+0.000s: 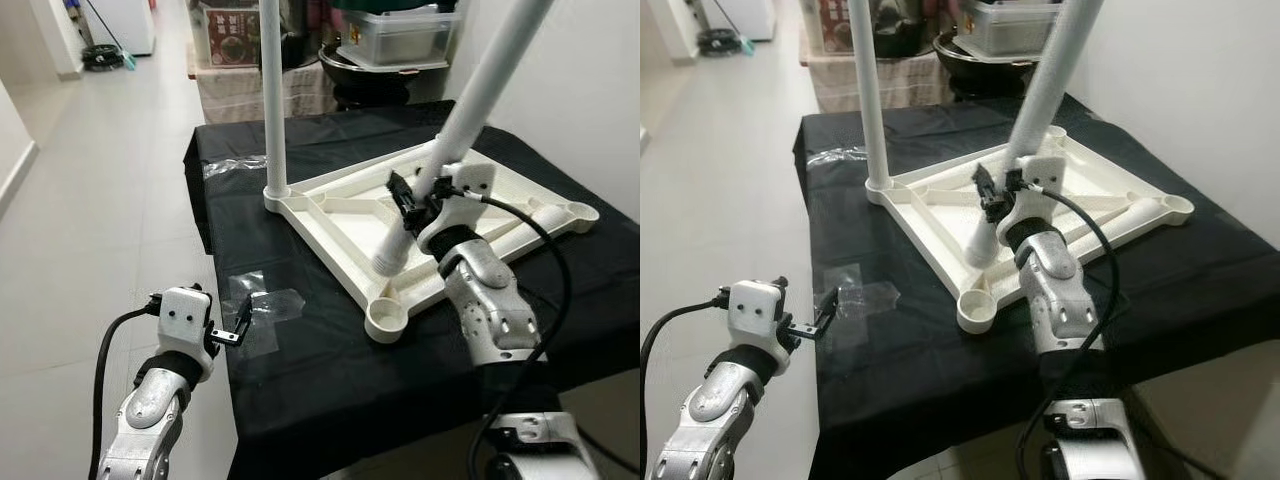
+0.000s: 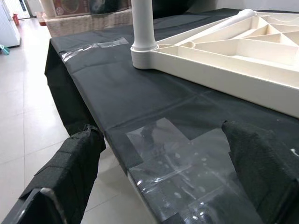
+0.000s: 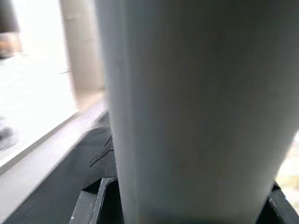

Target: Building children table

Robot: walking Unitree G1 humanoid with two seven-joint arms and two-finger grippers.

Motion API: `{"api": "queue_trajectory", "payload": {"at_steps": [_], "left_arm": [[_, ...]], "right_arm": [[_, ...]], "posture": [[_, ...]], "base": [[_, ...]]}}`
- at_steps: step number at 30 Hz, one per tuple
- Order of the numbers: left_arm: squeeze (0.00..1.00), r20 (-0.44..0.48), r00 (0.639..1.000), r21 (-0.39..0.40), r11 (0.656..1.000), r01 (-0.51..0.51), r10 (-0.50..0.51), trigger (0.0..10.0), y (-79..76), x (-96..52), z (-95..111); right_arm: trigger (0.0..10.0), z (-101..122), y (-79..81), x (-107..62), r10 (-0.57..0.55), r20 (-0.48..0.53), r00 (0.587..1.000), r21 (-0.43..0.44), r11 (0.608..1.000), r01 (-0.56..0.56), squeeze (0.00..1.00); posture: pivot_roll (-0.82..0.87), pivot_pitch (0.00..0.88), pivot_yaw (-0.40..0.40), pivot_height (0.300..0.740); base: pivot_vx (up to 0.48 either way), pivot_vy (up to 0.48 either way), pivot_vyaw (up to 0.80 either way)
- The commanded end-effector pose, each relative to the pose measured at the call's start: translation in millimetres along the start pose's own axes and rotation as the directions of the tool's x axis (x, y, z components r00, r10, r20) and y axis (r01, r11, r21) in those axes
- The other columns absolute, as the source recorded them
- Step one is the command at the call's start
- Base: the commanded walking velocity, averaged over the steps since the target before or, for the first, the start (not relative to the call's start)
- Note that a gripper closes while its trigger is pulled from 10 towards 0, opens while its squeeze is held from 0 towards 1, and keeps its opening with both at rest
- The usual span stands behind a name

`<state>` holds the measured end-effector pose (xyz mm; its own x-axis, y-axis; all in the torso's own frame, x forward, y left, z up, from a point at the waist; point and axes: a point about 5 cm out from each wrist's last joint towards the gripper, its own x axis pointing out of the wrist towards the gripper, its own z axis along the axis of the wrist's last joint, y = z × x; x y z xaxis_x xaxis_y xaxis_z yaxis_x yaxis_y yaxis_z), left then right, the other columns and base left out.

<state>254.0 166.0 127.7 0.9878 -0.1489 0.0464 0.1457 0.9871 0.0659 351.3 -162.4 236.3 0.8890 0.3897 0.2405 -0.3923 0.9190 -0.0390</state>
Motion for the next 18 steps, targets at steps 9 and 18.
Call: {"api": "queue_trajectory", "payload": {"at_steps": [9, 18], "left_arm": [[0.00, -0.030, 1.000, 0.011, 1.000, -0.002, 0.002, 10.0, 2.1, -2.7, -5.6], [0.00, -0.029, 1.000, 0.006, 1.000, 0.001, -0.001, 10.0, 3.9, -3.1, -5.3]], "right_arm": [[10.0, 18.2, -3.0, -7.6, 0.342, -0.013, 0.940, -0.071, 0.937, -0.342, 0.00], [10.0, -22.5, -17.1, -25.8, 0.487, -0.148, 0.861, 0.009, 0.871, -0.491, 0.00]], "posture": [[0.06, 0.000, -0.072, 0.740], [0.06, 0.000, -0.070, 0.740]], "base": [[0.000, 0.000, 0.00], [0.000, 0.000, 0.00]]}}
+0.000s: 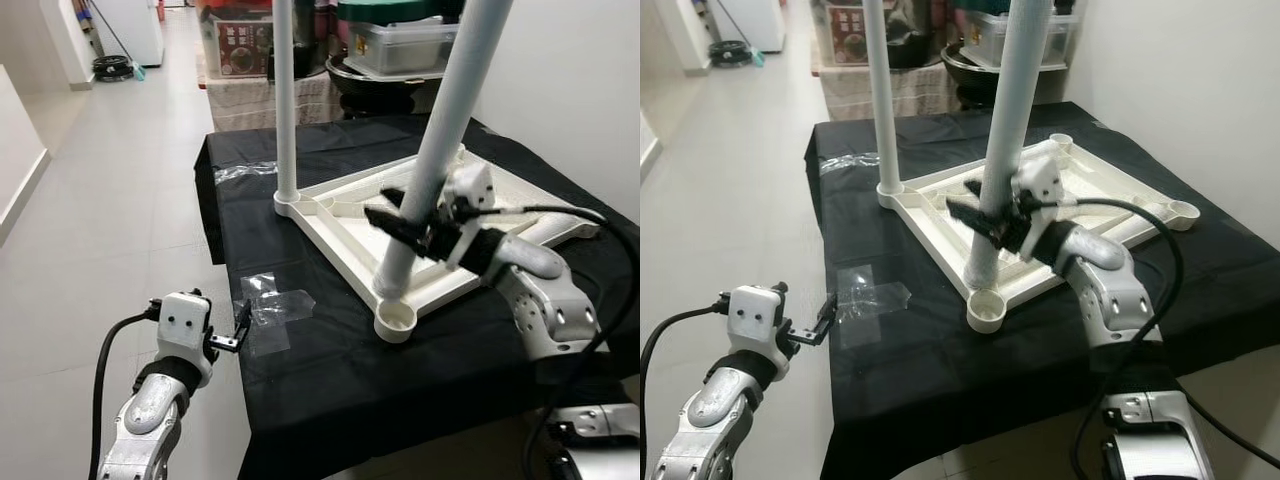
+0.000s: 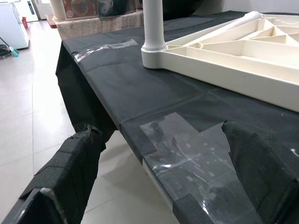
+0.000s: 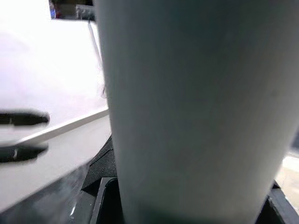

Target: Building children table

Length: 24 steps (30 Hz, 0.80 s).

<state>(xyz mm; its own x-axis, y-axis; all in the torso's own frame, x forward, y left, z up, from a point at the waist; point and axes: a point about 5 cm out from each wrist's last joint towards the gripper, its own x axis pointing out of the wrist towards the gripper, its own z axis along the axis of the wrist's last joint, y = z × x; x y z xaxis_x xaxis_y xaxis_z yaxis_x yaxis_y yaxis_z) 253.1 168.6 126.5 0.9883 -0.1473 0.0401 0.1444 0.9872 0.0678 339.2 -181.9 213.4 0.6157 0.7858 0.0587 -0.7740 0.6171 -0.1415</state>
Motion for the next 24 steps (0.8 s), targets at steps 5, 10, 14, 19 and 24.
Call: {"api": "queue_trajectory", "payload": {"at_steps": [5, 10, 14, 19, 24], "left_arm": [[0.00, -0.020, 1.000, 0.003, 1.000, 0.005, -0.005, 10.0, 2.5, -1.5, -3.1], [0.00, -0.021, 1.000, 0.006, 1.000, 0.001, -0.001, 10.0, 3.9, -2.9, -3.7], [0.00, -0.019, 1.000, 0.004, 1.000, 0.001, 0.000, 10.0, 3.3, -3.6, -3.5], [0.00, -0.022, 1.000, 0.002, 1.000, 0.002, -0.002, 10.0, 3.0, -4.3, -4.2], [0.00, -0.023, 1.000, 0.002, 1.000, 0.011, -0.011, 10.0, 2.1, -2.3, -3.8]], "right_arm": [[10.0, -12.2, -7.9, -7.8, 0.035, -0.043, 0.998, 0.019, 0.999, -0.034, 0.00], [10.0, -22.2, -14.8, -14.5, 0.057, -0.105, 0.993, 0.005, 0.998, -0.057, 0.00], [10.0, -23.6, -17.7, -16.1, 0.069, -0.115, 0.991, 0.003, 0.998, -0.069, 0.00], [10.0, -21.1, -11.3, -14.0, 0.130, -0.109, 0.985, -0.008, 0.991, -0.132, 0.00], [10.0, -28.9, 9.8, -13.0, 0.252, -0.151, 0.956, -0.060, 0.963, -0.264, 0.00]], "posture": [[0.07, 0.000, -0.074, 0.740], [0.07, 0.000, -0.081, 0.740], [0.07, 0.000, -0.083, 0.740], [0.07, 0.000, -0.081, 0.740], [0.07, 0.000, -0.072, 0.740]], "base": [[0.000, 0.000, 0.00], [0.000, 0.000, 0.00], [0.000, 0.000, 0.00], [0.000, 0.000, 0.00], [0.000, 0.000, 0.00]]}}
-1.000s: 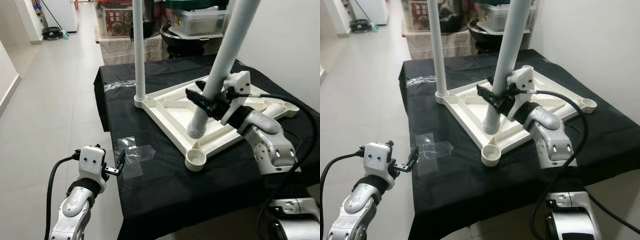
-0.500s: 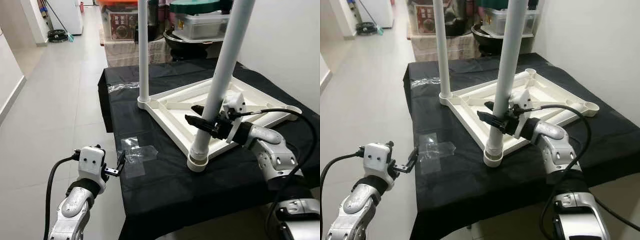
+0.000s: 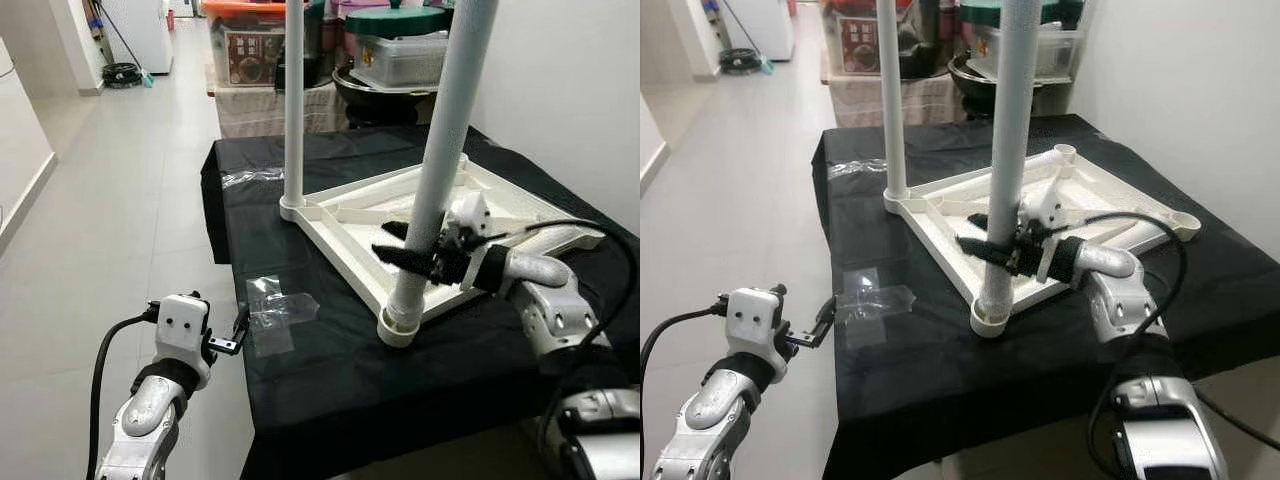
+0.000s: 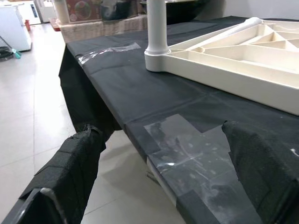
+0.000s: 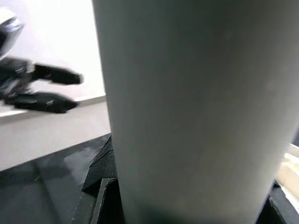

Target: Building children table

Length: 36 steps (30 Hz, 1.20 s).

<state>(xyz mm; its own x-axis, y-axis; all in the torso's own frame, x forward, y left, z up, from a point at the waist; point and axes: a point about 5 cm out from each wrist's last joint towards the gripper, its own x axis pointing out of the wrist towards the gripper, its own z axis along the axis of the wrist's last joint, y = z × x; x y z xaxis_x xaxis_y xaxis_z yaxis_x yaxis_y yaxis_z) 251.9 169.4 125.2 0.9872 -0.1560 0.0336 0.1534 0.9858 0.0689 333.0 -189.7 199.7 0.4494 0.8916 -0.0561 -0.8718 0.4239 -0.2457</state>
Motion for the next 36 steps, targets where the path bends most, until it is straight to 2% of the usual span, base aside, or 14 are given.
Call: {"api": "queue_trajectory", "payload": {"at_steps": [1, 7, 10, 14, 16, 17, 19, 21, 24, 36], "left_arm": [[0.00, -0.017, 1.000, 0.001, 1.000, 0.002, -0.002, 10.0, 1.5, -1.0, -2.5], [0.00, -0.018, 1.000, 0.005, 1.000, 0.004, -0.004, 10.0, 3.2, -0.6, -2.6], [0.00, -0.018, 1.000, 0.003, 1.000, 0.006, -0.006, 10.0, 2.2, -0.5, -2.8], [0.00, -0.020, 1.000, -0.001, 1.000, 0.009, -0.009, 10.0, 1.2, -0.2, -3.0], [0.00, -0.022, 1.000, -0.004, 1.000, 0.007, -0.007, 10.0, 1.8, -0.6, -3.3], [0.00, -0.022, 1.000, -0.004, 1.000, 0.007, -0.007, 10.0, 1.8, -0.6, -3.3], [0.00, -0.025, 1.000, -0.018, 1.000, -0.002, 0.001, 10.0, 2.9, -1.3, -3.7], [0.00, -0.025, 1.000, -0.018, 1.000, -0.002, 0.001, 10.0, 2.9, -1.3, -3.7], [0.00, -0.029, 1.000, -0.020, 1.000, 0.002, -0.003, 10.0, 2.7, -1.6, -4.3], [0.00, -0.037, 0.999, -0.022, 1.000, 0.008, -0.009, 10.0, -0.6, -1.4, -6.7]], "right_arm": [[10.0, -15.0, 9.7, 0.9, 0.051, -0.063, 0.997, 0.032, 0.998, -0.049, 0.00], [10.0, -25.8, 25.1, 2.4, 0.125, -0.109, 0.986, 0.003, 0.992, -0.125, 0.00], [10.0, -27.5, 28.3, 5.6, 0.121, -0.095, 0.988, 0.021, 0.993, -0.120, 0.00], [10.0, -27.0, 26.4, 12.7, 0.040, -0.035, 0.999, 0.062, 0.997, -0.038, 0.00], [10.0, -25.4, 23.4, 19.0, -0.049, 0.029, 0.998, 0.138, 0.989, 0.045, 0.00], [10.0, -25.4, 23.4, 19.0, -0.049, 0.029, 0.998, 0.138, 0.989, 0.045, 0.00], [10.0, -25.0, 25.7, 25.8, -0.107, 0.079, 0.991, 0.207, 0.974, 0.089, 0.00], [10.0, -25.0, 25.7, 25.8, -0.107, 0.079, 0.991, 0.207, 0.974, 0.089, 0.00], [10.0, -30.4, 37.9, 31.4, -0.088, 0.098, 0.991, 0.255, 0.965, 0.060, 0.00], [10.0, -37.4, 50.8, 30.9, -0.014, 0.053, 0.998, 0.237, 0.971, 0.001, 0.00]], "posture": [[0.07, 0.000, -0.072, 0.740], [0.06, 0.000, -0.068, 0.740], [0.06, 0.000, -0.068, 0.740], [0.07, 0.000, -0.070, 0.740], [0.07, 0.000, -0.071, 0.740], [0.07, 0.000, -0.071, 0.740], [0.07, 0.000, -0.071, 0.740], [0.07, 0.000, -0.071, 0.740], [0.07, 0.000, -0.070, 0.740], [0.06, 0.000, -0.075, 0.740]], "base": [[0.000, 0.000, 0.00], [0.000, 0.000, 0.00], [0.000, 0.000, 0.00], [0.000, 0.000, 0.00], [0.000, 0.000, 0.00], [0.000, 0.000, 0.00], [0.000, 0.000, 0.00], [0.000, 0.000, 0.00], [0.000, 0.000, 0.00], [0.000, 0.000, 0.00]]}}
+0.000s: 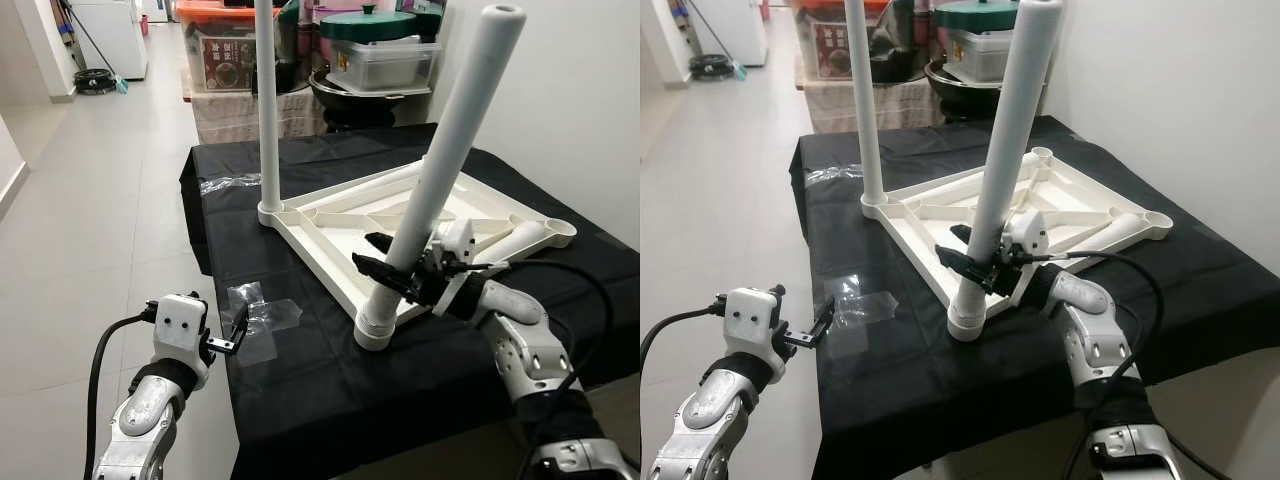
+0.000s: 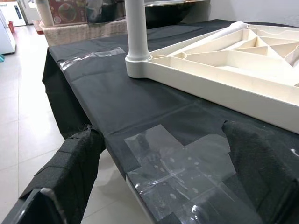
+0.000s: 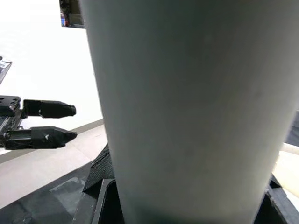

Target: Building children table

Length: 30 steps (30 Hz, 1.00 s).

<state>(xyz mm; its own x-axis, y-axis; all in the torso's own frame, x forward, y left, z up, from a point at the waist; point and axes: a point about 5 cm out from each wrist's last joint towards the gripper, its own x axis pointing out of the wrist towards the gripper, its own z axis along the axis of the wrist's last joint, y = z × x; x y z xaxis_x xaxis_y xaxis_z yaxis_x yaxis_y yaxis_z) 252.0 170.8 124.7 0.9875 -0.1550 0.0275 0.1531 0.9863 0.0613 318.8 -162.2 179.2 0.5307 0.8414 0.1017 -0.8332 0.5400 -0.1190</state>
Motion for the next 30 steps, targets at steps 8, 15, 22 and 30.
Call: {"api": "queue_trajectory", "payload": {"at_steps": [8, 15, 22, 30], "left_arm": [[0.00, -0.034, 0.999, -0.021, 1.000, 0.016, -0.016, 10.0, -3.5, -0.1, -6.9], [0.00, -0.036, 0.999, -0.030, 0.999, 0.018, -0.019, 10.0, -4.4, -2.3, -7.5], [0.00, -0.040, 0.999, -0.034, 0.999, 0.019, -0.020, 10.0, -5.2, -4.6, -7.8], [0.00, -0.046, 0.999, -0.035, 0.999, 0.022, -0.024, 10.0, -4.8, -6.4, -8.2]], "right_arm": [[10.0, -28.0, 20.9, 0.2, 0.250, -0.170, 0.953, 0.125, 0.965, -0.230, 0.00], [10.0, -15.8, 9.6, 0.3, 0.344, -0.192, 0.919, 0.108, 0.938, -0.328, 0.00], [10.0, -12.3, 4.3, 8.9, 0.347, -0.165, 0.923, 0.122, 0.936, -0.330, 0.00], [10.0, -14.4, -1.9, 11.2, 0.320, -0.132, 0.938, 0.150, 0.942, -0.300, 0.00]], "posture": [[0.06, 0.000, -0.082, 0.740], [0.07, 0.000, -0.094, 0.740], [0.09, 0.000, -0.103, 0.740], [0.09, 0.000, -0.101, 0.740]], "base": [[0.000, 0.000, 0.00], [0.000, 0.000, 0.00], [0.000, 0.000, 0.00], [0.000, 0.000, 0.00]]}}
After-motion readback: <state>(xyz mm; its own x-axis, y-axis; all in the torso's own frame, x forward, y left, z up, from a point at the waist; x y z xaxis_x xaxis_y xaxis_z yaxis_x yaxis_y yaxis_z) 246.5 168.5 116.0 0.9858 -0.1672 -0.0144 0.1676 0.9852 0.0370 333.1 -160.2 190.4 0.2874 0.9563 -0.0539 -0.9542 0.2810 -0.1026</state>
